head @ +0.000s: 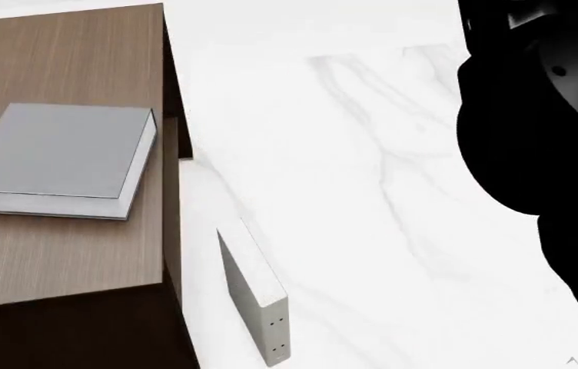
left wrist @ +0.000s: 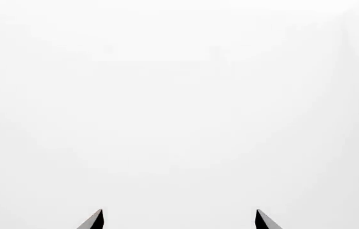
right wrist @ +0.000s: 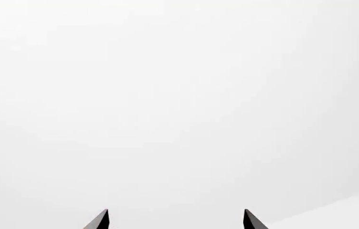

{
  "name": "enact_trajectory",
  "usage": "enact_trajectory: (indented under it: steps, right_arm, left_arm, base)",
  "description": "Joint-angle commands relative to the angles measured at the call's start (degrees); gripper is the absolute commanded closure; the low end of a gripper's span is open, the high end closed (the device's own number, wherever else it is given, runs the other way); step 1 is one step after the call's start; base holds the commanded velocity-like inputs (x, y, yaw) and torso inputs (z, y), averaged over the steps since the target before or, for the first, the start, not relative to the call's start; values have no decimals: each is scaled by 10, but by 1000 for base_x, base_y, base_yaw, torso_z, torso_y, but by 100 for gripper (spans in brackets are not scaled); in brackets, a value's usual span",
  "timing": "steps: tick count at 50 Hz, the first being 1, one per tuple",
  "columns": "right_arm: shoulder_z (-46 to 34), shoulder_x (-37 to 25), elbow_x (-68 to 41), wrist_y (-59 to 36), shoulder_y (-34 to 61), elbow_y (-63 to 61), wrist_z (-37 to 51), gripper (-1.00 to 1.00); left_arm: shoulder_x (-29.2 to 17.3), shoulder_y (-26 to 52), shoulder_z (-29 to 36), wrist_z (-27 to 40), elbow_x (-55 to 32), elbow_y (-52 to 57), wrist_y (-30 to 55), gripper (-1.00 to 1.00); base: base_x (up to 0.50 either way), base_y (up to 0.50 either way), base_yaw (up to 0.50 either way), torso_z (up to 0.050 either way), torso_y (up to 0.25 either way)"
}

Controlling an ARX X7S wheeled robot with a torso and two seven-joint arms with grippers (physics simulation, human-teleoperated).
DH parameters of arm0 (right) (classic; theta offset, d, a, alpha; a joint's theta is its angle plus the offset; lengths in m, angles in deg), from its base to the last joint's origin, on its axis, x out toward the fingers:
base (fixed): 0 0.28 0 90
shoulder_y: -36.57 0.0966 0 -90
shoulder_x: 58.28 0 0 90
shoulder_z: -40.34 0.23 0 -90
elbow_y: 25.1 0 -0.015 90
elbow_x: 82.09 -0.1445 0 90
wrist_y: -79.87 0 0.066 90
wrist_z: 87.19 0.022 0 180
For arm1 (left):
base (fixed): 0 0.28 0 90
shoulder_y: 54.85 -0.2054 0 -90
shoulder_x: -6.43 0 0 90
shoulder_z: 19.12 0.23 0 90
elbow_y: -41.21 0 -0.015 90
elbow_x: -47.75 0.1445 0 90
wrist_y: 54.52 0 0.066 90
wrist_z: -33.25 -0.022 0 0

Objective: Pick up the book in the middle and place it on the cabinet shelf.

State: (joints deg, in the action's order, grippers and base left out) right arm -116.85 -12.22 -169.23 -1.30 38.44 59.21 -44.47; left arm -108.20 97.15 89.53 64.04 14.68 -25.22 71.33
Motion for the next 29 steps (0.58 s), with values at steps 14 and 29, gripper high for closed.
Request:
enact_trajectory:
  steps: [14, 29]
  right_arm:
    - [8, 8, 0, -12, 18, 0, 1, -100]
    - [13, 7, -8, -14, 16, 4, -5, -100]
  left_arm:
    - [11, 41, 9, -6, -1, -14, 5, -100]
    - [11, 40, 14, -8, 1, -19, 1, -100]
  base:
    - [0, 0, 0, 0, 0]
    - [0, 0, 0, 0, 0]
